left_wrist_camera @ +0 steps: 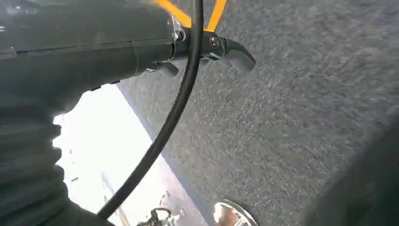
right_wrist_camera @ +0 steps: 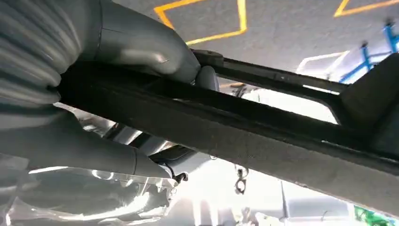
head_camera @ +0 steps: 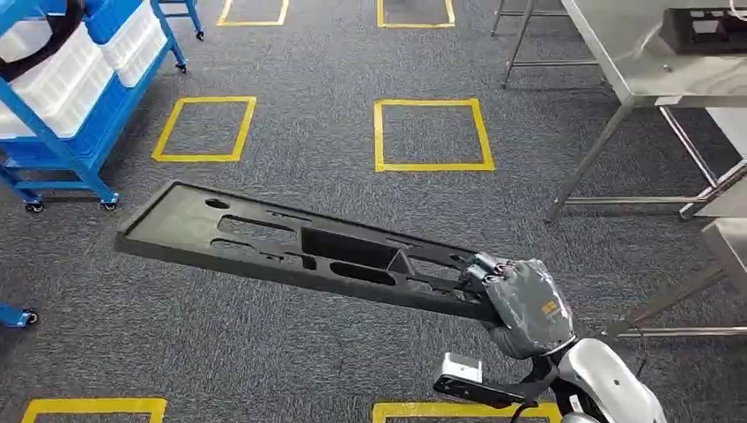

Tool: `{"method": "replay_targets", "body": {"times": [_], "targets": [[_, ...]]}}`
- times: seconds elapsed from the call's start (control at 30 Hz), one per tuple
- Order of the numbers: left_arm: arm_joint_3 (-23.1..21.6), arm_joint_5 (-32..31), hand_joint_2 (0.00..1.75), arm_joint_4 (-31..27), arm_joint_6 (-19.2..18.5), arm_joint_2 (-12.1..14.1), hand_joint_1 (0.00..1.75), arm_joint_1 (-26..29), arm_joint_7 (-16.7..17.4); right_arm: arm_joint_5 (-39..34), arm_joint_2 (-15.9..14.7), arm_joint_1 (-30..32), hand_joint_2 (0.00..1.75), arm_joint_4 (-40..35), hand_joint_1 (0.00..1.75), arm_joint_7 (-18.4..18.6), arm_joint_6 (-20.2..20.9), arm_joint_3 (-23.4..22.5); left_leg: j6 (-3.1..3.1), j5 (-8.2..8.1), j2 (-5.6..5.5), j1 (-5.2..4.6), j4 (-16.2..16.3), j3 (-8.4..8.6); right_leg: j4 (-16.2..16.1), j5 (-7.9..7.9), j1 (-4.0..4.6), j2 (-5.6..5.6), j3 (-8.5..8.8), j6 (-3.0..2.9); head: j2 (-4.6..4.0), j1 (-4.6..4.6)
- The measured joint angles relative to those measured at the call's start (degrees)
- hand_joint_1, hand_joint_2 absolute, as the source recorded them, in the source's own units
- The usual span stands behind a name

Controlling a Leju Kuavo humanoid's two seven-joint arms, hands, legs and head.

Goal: Take the parts from the cabinet and place them on the table.

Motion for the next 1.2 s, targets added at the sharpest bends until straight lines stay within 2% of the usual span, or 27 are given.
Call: {"method": "replay_targets", "body": {"times": [0.07, 0.1, 0.13, 0.17, 0.2, 0.23, 0.27, 0.3, 0.4, 0.43, 0.47, 0.5, 0.57, 0.6, 0.63, 0.67, 0.73, 0.77, 0.8, 0.9, 0.93, 1.0, 1.07, 1.1, 1.13, 1.17, 1.2], "targets": [[0.02, -1.78, 1.75, 0.00, -0.15, -0.07, 0.00, -0.14, -0.48, -0.02, 0.00, 1.70, 1.75, -0.91, 1.75, 0.02, -0.29, -0.63, -0.11, -4.20, -0.84, -0.08, 9.10, -4.16, 0.04, -0.07, 0.15, 1.28, 0.02, -0.17, 0.00, 0.00], [0.02, -2.71, 1.75, 0.00, -0.15, -0.13, 0.00, -0.63, -0.68, -0.33, 0.00, 3.50, 1.75, -1.86, 1.75, -0.18, -0.46, -1.20, -0.09, -4.75, -0.93, -0.14, 11.77, -5.26, 0.11, -0.12, 0.25, 1.86, 0.13, -0.23, 0.00, 0.00], [0.02, -3.39, 1.75, 0.00, -0.15, -0.15, 0.00, -0.93, -0.66, -1.01, 0.00, 5.33, 1.75, -3.04, 1.75, -0.70, -0.59, -1.90, 0.02, -3.70, -0.97, -0.13, 11.61, -5.07, 0.17, -0.18, 0.33, 2.53, 0.23, -0.27, 0.00, 0.02], [0.02, -3.47, 1.75, 0.00, -0.17, -0.13, 0.00, -0.95, -0.50, -1.93, 0.00, 6.57, 1.75, -4.18, 1.75, -1.49, -0.59, -2.71, 0.19, -1.77, -0.98, -0.11, 9.35, -4.00, 0.28, -0.23, 0.37, 3.33, 0.28, -0.25, 0.00, 0.00], [0.02, -3.36, 1.75, 0.00, -0.24, -0.11, 0.00, -0.93, -0.22, -2.95, 0.00, 7.39, 1.75, -5.23, 1.75, -2.45, -0.48, -3.72, 0.51, 1.25, -1.32, -0.11, 4.64, -1.79, 0.43, -0.28, 0.37, 4.47, 0.37, -0.20, 0.00, 0.02], [0.02, -2.97, 1.75, 0.00, -0.42, 0.04, 0.00, -0.93, 0.04, -3.45, 0.00, 7.61, 1.75, -5.77, 1.75, -3.08, -0.09, -4.57, 0.83, 4.17, -2.97, -0.11, -0.57, 0.47, 0.59, -0.34, 0.34, 5.48, 0.41, -0.13, 0.00, 0.00], [0.02, -2.40, 1.75, 0.02, -0.72, 0.46, 0.00, -0.89, 0.35, -3.74, 0.00, 7.59, 1.75, -5.97, 1.75, -3.54, 0.44, -5.14, 1.19, 4.54, -6.56, 0.07, -3.24, 1.55, 0.65, -0.38, 0.19, 6.23, 0.09, -0.01, 0.00, 0.02], [0.02, -2.09, 1.75, 0.02, -0.74, 0.63, 0.00, -0.91, 0.50, -3.85, 0.00, 7.54, 1.75, -6.05, 1.75, -3.65, 1.01, -5.49, 1.24, 4.36, -7.55, 0.33, -4.70, 1.77, 1.11, -0.25, 0.39, 7.32, -0.43, 0.40, 0.00, 0.02], [0.02, -1.42, 1.75, 0.02, -0.87, 1.12, 0.00, -1.48, 1.69, -3.80, 0.28, 7.79, 1.75, -6.08, 1.75, -3.56, 1.68, -6.16, 1.62, 4.01, -5.67, -0.07, -5.38, 2.13, 0.56, 0.64, -0.22, 9.43, -1.34, 1.75, 0.00, 0.02], [0.04, -1.20, 1.75, 0.02, -1.03, 1.20, 0.00, -1.58, 2.07, -3.80, 0.31, 7.73, 1.75, -6.08, 1.75, -3.61, 1.79, -6.25, 2.23, 4.60, -4.73, 0.67, -6.36, 2.34, 0.82, 0.60, 0.07, 9.34, -1.48, 1.88, 0.00, 0.00], [0.04, -0.78, 1.75, 0.02, -1.14, 1.36, 0.00, -1.65, 2.43, -3.80, 0.42, 7.68, 1.75, -6.08, 1.75, -3.63, 1.81, -6.38, 2.48, 4.83, -3.87, 0.50, -6.81, 2.72, 1.69, -0.09, 0.28, 5.65, -1.80, 1.91, 0.00, 0.07], [0.04, -0.34, 1.75, 0.02, -1.18, 1.46, 0.00, -1.62, 2.47, -3.80, 0.42, 7.26, 1.75, -6.05, 1.75, -3.63, 1.92, -6.38, 2.78, 4.93, -3.09, 0.40, -6.94, 2.79, 4.41, -2.05, 0.35, 2.98, -3.10, 2.04, 0.00, 0.04], [0.07, 0.15, 1.75, 0.02, -1.25, 1.51, 0.00, -1.43, 2.69, -3.93, 0.70, 6.99, 1.75, -5.88, 1.75, -3.65, 1.95, -6.38, 2.96, 4.85, -1.38, 0.17, -6.90, 2.75, 13.12, -6.17, -0.02, 1.56, -7.33, 2.40, 0.00, 0.04], [0.07, 0.44, 1.75, 0.02, -1.25, 1.53, 0.00, -1.33, 2.77, -4.11, 0.89, 6.99, 1.75, -5.70, 1.75, -3.71, 1.95, -6.36, 2.98, 4.73, -0.54, 0.14, -6.87, 2.72, 16.23, -7.01, -0.17, 1.45, -8.95, 2.58, 0.00, 0.04], [0.09, 0.66, 1.75, 0.02, -1.25, 1.51, 0.00, -1.28, 2.89, -4.26, 1.01, 6.97, 1.75, -5.51, 1.75, -3.72, 1.97, -6.36, 2.91, 4.63, 0.30, 0.14, -6.85, 2.78, 17.00, -6.47, -0.33, 1.29, -9.40, 2.74, 0.00, 0.07], [0.11, 0.90, 1.75, 0.02, -1.18, 1.51, 0.00, -1.29, 2.91, -4.35, 1.16, 6.92, 1.75, -5.33, 1.75, -3.72, 1.97, -6.38, 2.83, 4.47, 1.03, 0.15, -6.85, 2.92, 15.06, -4.74, -0.54, 1.13, -8.45, 2.88, 0.00, 0.04], [0.15, 1.27, 1.75, 0.02, -0.89, 1.42, 0.00, -1.36, 2.89, -4.48, 1.27, 6.68, 1.75, -5.05, 1.75, -3.74, 1.94, -6.38, 2.46, 4.01, 2.36, 0.21, -6.80, 3.48, 5.73, 0.08, -0.68, -0.20, -3.26, 2.90, 0.00, 0.04], [0.18, 1.57, 1.75, 0.02, -0.66, 1.42, 0.00, -1.36, 2.84, -4.59, 1.35, 6.52, 1.75, -5.03, 1.75, -3.78, 1.95, -6.38, 2.10, 3.69, 2.87, 0.10, -6.71, 3.85, 1.06, 0.76, -0.52, -2.66, -0.90, 2.78, 0.00, 0.05], [0.20, 1.68, 1.75, 0.02, -0.44, 1.42, 0.00, -1.34, 2.69, -4.70, 1.40, 6.23, 1.75, -4.87, 1.75, -3.91, 1.94, -6.38, 1.70, 3.37, 3.30, -0.31, -6.56, 3.69, 0.62, 0.21, 0.29, -3.58, -0.54, 2.47, 0.00, 0.05], [0.31, 2.19, 1.75, 0.02, -0.22, 1.42, 0.00, -1.60, 2.32, -4.96, 1.47, 6.09, 1.75, -4.63, 1.75, -4.00, 1.94, -6.51, 0.92, 3.01, 4.88, -0.19, -6.75, 4.47, 0.75, 0.04, 0.61, -1.36, -0.87, 1.52, 0.00, 0.04], [0.35, 2.23, 1.75, 0.02, -0.15, 1.44, 0.00, -1.78, 2.21, -4.96, 1.49, 6.02, 1.75, -4.59, 1.75, -4.00, 1.92, -6.56, 0.44, 2.67, 5.11, -0.05, -6.66, 4.70, 0.31, 0.23, 0.22, -0.71, -0.65, 1.02, 0.00, 0.02], [0.42, 2.34, 1.75, 0.02, -0.11, 1.53, 0.00, -1.72, 2.01, -4.98, 1.49, 5.36, 1.75, -4.50, 1.75, -4.04, 1.95, -6.62, -0.02, 0.17, 0.89, 0.26, -3.04, 3.20, 0.08, 0.33, -0.01, 0.17, -0.42, 0.34, 0.00, 0.02], [0.44, 2.36, 1.75, 0.02, -0.13, 1.51, 0.00, -1.50, 1.97, -5.00, 1.49, 4.89, 1.75, -4.17, 1.75, -4.07, 1.94, -6.62, -0.15, -4.32, -0.64, 0.28, 6.61, -1.64, 0.10, 0.28, 0.12, 1.27, -0.44, -0.09, 0.00, 0.02], [0.44, 2.32, 1.75, 0.02, -0.15, 1.51, 0.00, -1.46, 1.99, -5.00, 1.49, 4.89, 1.75, -4.00, 1.75, -4.07, 1.95, -6.62, -0.21, -5.30, -0.80, 0.28, 10.38, -3.71, 0.16, 0.25, 0.20, 1.90, -0.43, -0.14, 0.00, 0.04], [0.44, 2.28, 1.75, 0.02, -0.24, 1.51, 0.00, -1.37, 1.99, -5.01, 1.49, 4.86, 1.75, -3.78, 1.75, -4.07, 1.97, -6.62, -0.20, -4.99, -0.81, 0.28, 11.98, -4.84, 0.24, 0.23, 0.26, 2.59, -0.40, -0.17, 0.00, 0.02], [0.44, 2.25, 1.75, 0.02, -0.24, 1.51, 0.00, -1.22, 1.99, -5.00, 1.49, 4.75, 1.75, -3.60, 1.75, -4.07, 1.97, -6.60, -0.07, -3.28, -0.83, 0.28, 10.84, -4.75, 0.35, 0.21, 0.28, 3.44, -0.36, -0.16, 0.00, 0.04], [0.44, 2.23, 1.75, 0.02, -0.26, 1.51, 0.00, -1.18, 1.99, -5.00, 1.49, 4.60, 1.75, -3.58, 1.75, -4.07, 1.97, -6.60, 0.16, -0.31, -0.99, 0.28, 7.13, -3.48, 0.53, 0.16, 0.27, 4.33, -0.34, -0.12, 0.00, 0.02]]}}
